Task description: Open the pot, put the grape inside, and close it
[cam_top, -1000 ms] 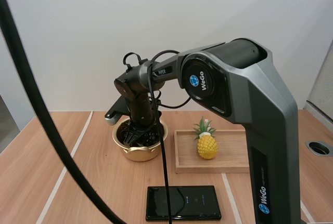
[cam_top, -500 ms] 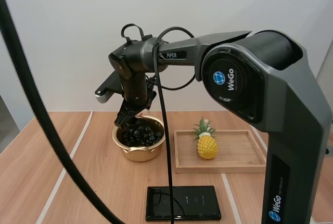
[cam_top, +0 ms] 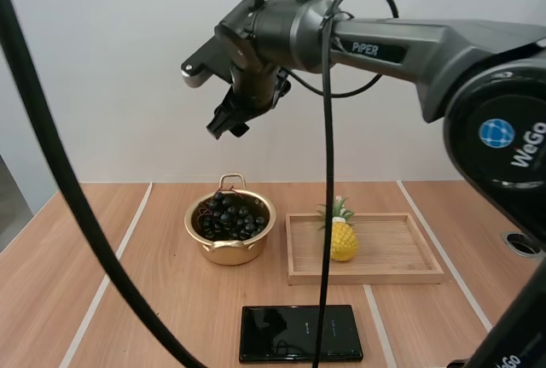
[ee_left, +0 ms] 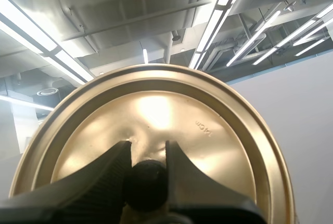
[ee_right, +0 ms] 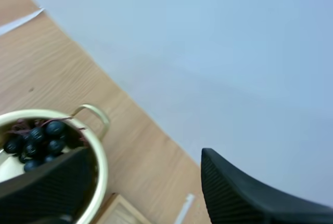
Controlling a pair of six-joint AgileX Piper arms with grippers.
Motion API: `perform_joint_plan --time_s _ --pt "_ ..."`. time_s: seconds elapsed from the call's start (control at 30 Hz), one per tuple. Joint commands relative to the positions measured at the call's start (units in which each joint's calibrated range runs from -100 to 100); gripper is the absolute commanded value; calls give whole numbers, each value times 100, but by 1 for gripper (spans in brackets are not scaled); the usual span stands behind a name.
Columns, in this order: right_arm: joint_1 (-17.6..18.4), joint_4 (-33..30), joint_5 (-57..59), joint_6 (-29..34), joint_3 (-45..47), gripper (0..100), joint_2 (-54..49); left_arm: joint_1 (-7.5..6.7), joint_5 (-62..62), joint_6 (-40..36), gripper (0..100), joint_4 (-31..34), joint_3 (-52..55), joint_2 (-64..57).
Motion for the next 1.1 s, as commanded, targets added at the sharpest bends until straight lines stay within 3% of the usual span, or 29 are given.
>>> perform_joint_plan --time_s 0.0,0.1,0.3,0.5,0.9,0.93,1.07 --pt "-181 -49 -281 125 -37 100 -500 13 -165 -47 0 -9 -33 105" --pt "-422 13 -438 279 -178 100 -848 13 -165 -47 0 -9 -33 148" --pt "-925 747 -383 290 -1106 100 -1320 13 -129 -47 0 101 -33 240" --pt "-1302 1117 364 290 -2060 100 -1584 13 -47 -120 0 714 -33 489" --pt "-1483 1321 1254 290 -2160 100 -2338 13 194 -508 0 795 627 873" --pt "-1483 1321 1316 290 -2160 94 -2412 13 128 -508 0 782 763 889" --pt "-1483 1321 1674 318 -2160 0 -2676 13 -59 -508 0 700 1363 941"
